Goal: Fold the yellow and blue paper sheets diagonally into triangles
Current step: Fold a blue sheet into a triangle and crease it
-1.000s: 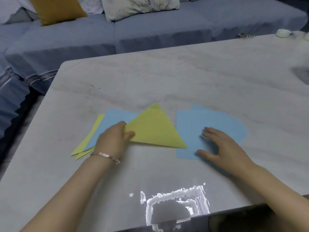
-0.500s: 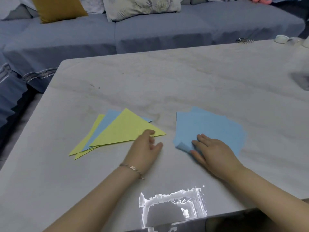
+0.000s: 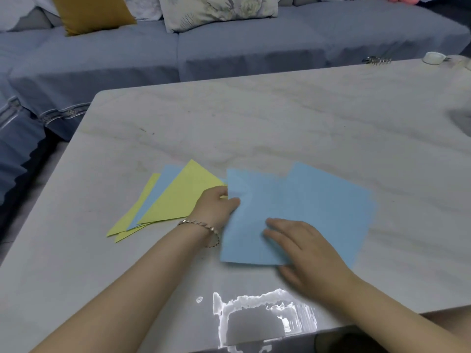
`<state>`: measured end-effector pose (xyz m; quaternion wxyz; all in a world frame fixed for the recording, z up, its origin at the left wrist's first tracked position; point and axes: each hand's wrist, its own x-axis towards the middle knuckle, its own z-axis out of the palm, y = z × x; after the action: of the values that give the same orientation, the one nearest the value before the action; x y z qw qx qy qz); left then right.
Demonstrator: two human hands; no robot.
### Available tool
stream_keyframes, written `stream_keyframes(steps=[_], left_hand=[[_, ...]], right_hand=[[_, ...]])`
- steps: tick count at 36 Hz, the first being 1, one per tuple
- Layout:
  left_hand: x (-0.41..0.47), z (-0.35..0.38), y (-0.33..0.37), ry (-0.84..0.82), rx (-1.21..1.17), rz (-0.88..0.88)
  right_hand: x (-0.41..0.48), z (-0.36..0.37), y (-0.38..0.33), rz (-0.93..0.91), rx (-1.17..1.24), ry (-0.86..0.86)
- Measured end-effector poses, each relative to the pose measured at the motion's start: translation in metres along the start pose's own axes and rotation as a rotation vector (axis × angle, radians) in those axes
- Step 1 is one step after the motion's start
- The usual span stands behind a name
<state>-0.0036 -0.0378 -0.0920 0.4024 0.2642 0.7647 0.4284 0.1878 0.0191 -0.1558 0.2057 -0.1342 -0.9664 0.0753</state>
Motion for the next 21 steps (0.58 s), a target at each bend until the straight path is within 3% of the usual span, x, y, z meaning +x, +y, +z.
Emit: stream_keyframes(steps=[5,9,15,18,21], left_hand=[[-0.009,-0.033,-0.010,0.050,-0.085,0.022],[-0.007,-0.050,-0.024,0.088,-0.040,-0.094],[0.003,-0.045,-0.040,0.094,0.151,-0.157],[0.006,-0.039,-0.038,0.112,0.296,-0.024],[0.001,-0.032,-0.032,0.031,0.383,0.144]], right_hand=[[-0.003,-0.002,0.015,-0.015,0.061,0.045],[0.000,-0.007,0.015,-0.115,0.182,0.059],[0.013,-0.006,-0.004,-0.244,0.300,-0.076],[0.019,-0.008,-0.014,-0.114,0.456,-0.186],[0.029,-0.012,-0.017,0.070,0.604,-0.166]])
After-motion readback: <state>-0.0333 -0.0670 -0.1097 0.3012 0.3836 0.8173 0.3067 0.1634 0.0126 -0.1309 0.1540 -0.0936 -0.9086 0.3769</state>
